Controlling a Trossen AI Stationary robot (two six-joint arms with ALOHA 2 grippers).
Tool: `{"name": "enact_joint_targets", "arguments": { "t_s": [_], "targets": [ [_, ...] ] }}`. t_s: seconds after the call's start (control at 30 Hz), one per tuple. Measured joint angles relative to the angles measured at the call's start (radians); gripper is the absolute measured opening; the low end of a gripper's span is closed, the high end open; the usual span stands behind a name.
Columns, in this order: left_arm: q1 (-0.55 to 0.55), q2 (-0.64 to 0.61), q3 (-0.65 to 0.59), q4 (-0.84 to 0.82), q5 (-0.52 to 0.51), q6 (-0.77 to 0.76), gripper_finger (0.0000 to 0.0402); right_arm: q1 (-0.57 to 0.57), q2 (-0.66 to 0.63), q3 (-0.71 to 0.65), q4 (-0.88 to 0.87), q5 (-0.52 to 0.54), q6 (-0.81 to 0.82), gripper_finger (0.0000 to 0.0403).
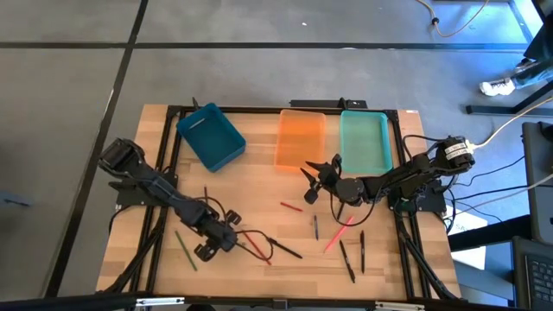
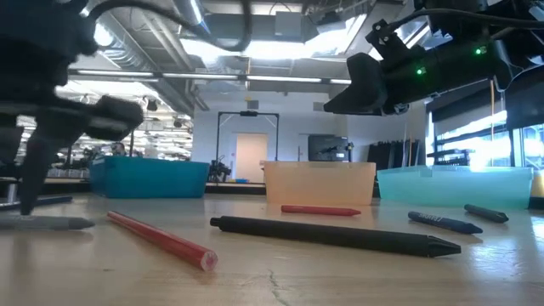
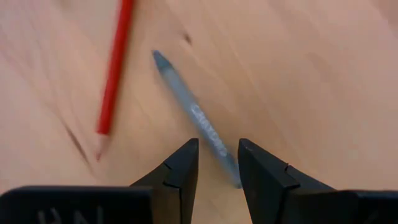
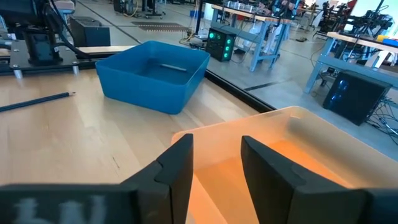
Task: Sort crayons/erasers/pens/pencils in bins
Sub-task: Put the gray crayon into the blue bin
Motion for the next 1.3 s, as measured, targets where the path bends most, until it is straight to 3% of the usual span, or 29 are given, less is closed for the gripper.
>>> {"name": "enact_joint_targets", "arguments": {
  "t_s": [0.4,0.87,1.3],
  "targets": [
    [0.003,0.001,-0.001,-0.015,-0.016,-0.100,0.0079,0.000,0.000,0.000,-0.017,-0.048,0.052,0.0139],
    [0.002,0.056,0.005,-0.017,-0.023,-0.105,0.0067,0.000,0.000,0.000,-0.018,-0.048,0.049,0.0139],
    [0.002,0.043,0.002,-0.014,-0.044,-0.186,0.0008,0.001,0.000,0.000,-0.039,-0.048,0.074,0.0139]
  ]
}}
